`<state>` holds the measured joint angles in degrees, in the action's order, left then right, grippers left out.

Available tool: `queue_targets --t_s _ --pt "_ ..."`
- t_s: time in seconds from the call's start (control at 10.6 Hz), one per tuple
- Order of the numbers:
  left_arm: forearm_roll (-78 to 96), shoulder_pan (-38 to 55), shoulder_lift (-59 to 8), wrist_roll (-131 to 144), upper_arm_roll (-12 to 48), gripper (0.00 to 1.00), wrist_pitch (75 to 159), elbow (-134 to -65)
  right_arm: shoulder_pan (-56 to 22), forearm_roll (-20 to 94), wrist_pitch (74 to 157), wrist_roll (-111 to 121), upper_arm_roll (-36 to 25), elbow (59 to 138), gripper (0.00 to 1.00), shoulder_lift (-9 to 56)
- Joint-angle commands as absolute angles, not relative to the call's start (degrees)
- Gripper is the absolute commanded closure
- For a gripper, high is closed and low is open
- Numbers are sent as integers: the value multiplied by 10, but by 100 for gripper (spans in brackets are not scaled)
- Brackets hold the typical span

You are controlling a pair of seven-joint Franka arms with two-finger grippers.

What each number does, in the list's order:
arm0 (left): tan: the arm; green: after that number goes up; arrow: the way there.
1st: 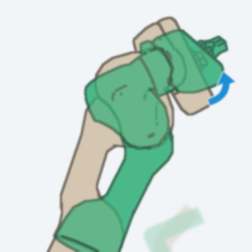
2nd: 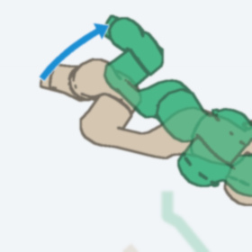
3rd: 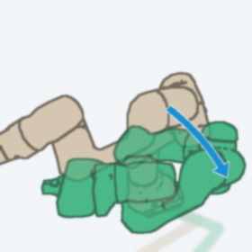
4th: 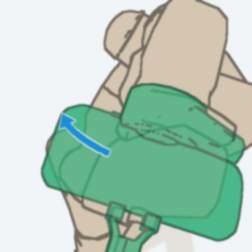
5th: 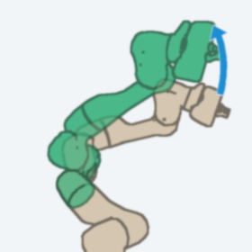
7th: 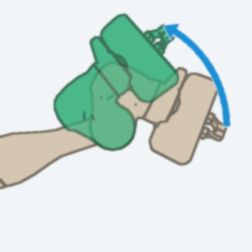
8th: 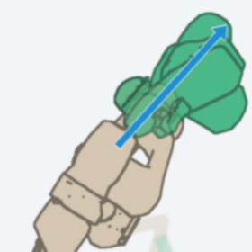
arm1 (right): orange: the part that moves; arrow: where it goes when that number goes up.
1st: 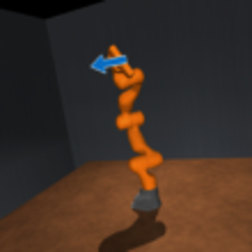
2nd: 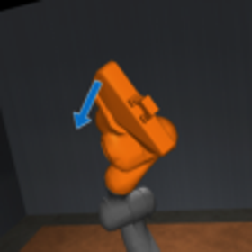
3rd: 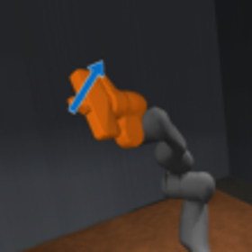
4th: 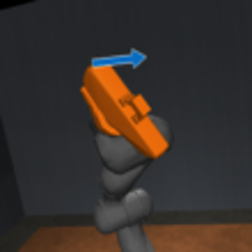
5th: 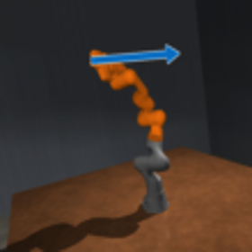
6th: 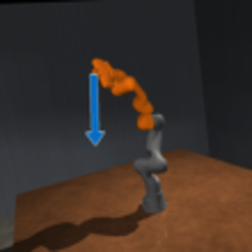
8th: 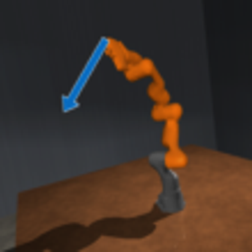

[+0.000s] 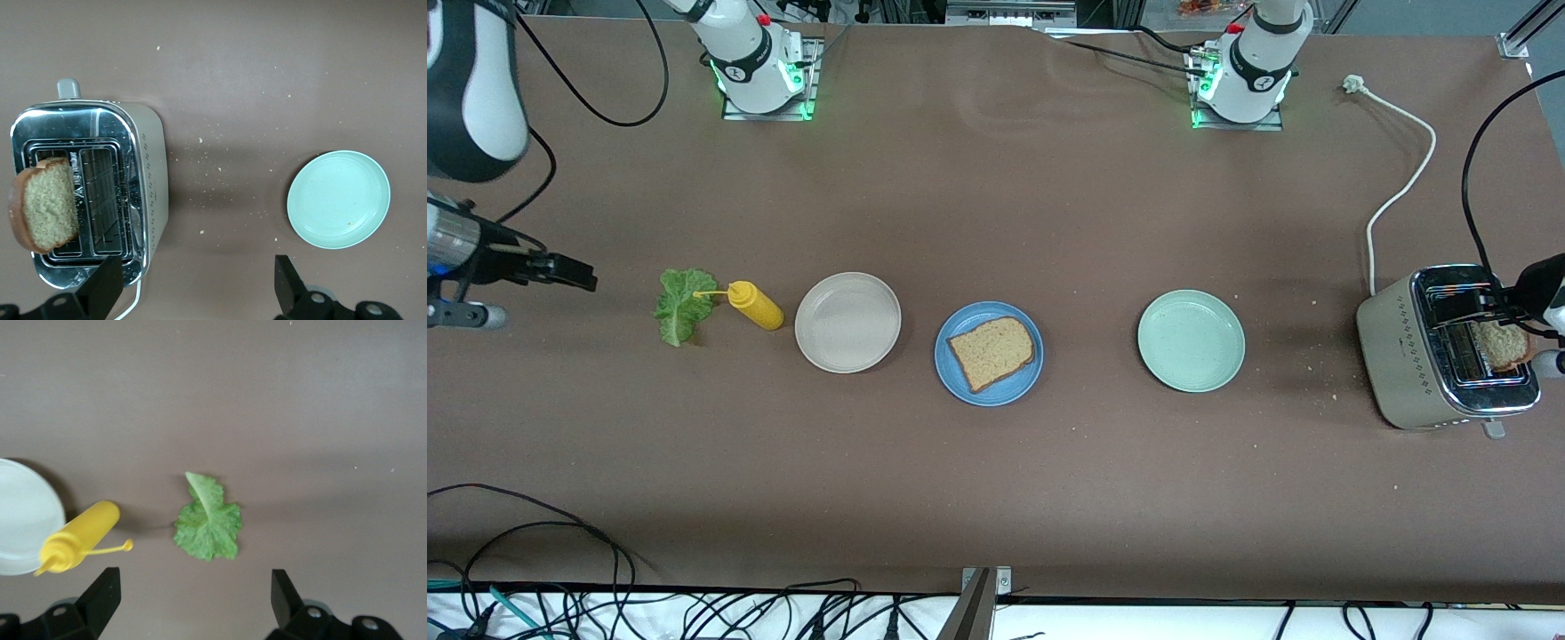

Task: Make sandwich in blue plate with both arms
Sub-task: 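Grasp the green lettuce leaf with the right gripper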

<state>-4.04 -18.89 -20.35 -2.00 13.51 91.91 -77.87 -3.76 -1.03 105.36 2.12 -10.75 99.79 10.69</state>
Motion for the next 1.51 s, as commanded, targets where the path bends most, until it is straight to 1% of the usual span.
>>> queue_targets --t_s 0.0,0.09,0.28,0.66,0.75,1.13,1.22,1.32,1.41 --pt "-54 -206 -190 -47 141 0 914 -788 -37 -21 1175 17 -116 1088 0 133" --pt "-54 -206 -190 -47 141 0 914 -788 -37 -20 1199 16 -117 1099 0 150" --pt "-54 -206 -190 -47 141 0 914 -788 -37 -20 1207 16 -118 1120 0 186" --pt "-70 -205 -190 -44 142 0 914 -788 -38 -18 1297 16 -119 1141 0 257" --pt "-82 -205 -189 -44 147 0 914 -788 -38 -17 1321 16 -119 1148 0 264" --pt "-82 -204 -189 -43 150 0 914 -787 -40 -17 1326 17 -118 1151 1 300" --pt "-82 -204 -189 -44 150 0 913 -787 -39 -17 1325 17 -118 1151 15 304" --pt "-82 -204 -183 -44 150 0 914 -787 -41 -17 1322 21 -118 1150 52 304" --pt "-82 -204 -182 -44 150 0 914 -787 -40 -17 1321 24 -118 1150 79 305"
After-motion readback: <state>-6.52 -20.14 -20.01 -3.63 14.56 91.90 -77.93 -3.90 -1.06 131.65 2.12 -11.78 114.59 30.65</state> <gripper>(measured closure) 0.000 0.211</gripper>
